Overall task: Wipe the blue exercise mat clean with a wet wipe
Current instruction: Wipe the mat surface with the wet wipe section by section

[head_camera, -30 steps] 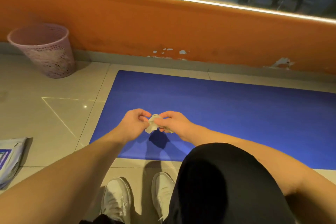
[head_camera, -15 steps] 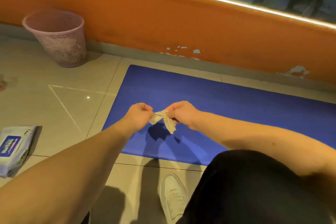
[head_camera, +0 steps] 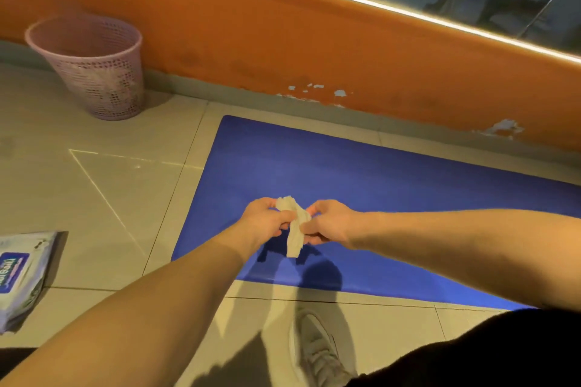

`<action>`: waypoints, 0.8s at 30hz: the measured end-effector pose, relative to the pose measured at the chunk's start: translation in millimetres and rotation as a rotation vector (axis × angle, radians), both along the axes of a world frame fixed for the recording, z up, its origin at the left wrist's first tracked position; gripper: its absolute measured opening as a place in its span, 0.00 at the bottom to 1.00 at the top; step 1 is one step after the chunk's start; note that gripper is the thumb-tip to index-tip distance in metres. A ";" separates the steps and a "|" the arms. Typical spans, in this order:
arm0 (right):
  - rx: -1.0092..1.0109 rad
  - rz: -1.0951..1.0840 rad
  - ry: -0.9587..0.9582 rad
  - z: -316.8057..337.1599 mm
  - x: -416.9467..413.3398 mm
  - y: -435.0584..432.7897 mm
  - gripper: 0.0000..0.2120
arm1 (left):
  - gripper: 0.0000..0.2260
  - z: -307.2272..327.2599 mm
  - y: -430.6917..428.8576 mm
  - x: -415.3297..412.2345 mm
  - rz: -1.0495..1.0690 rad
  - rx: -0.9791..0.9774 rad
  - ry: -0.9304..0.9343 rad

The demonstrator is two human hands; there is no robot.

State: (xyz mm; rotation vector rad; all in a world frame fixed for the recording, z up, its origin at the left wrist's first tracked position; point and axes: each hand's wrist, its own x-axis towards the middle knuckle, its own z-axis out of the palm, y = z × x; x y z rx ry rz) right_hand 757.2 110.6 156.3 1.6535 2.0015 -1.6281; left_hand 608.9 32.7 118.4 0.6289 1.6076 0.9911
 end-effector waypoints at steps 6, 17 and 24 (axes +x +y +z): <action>0.085 -0.125 -0.071 -18.4 23.5 -27.6 0.12 | 0.15 -13.5 3.3 11.7 -0.155 -0.038 0.071; -0.257 -0.557 0.156 -46.5 27.2 -48.2 0.12 | 0.05 -37.0 -23.4 11.4 -0.245 -0.115 -0.003; -0.034 -0.084 -0.008 -40.4 9.0 -55.8 0.38 | 0.03 -40.4 -20.2 -7.1 -0.019 -0.262 -0.190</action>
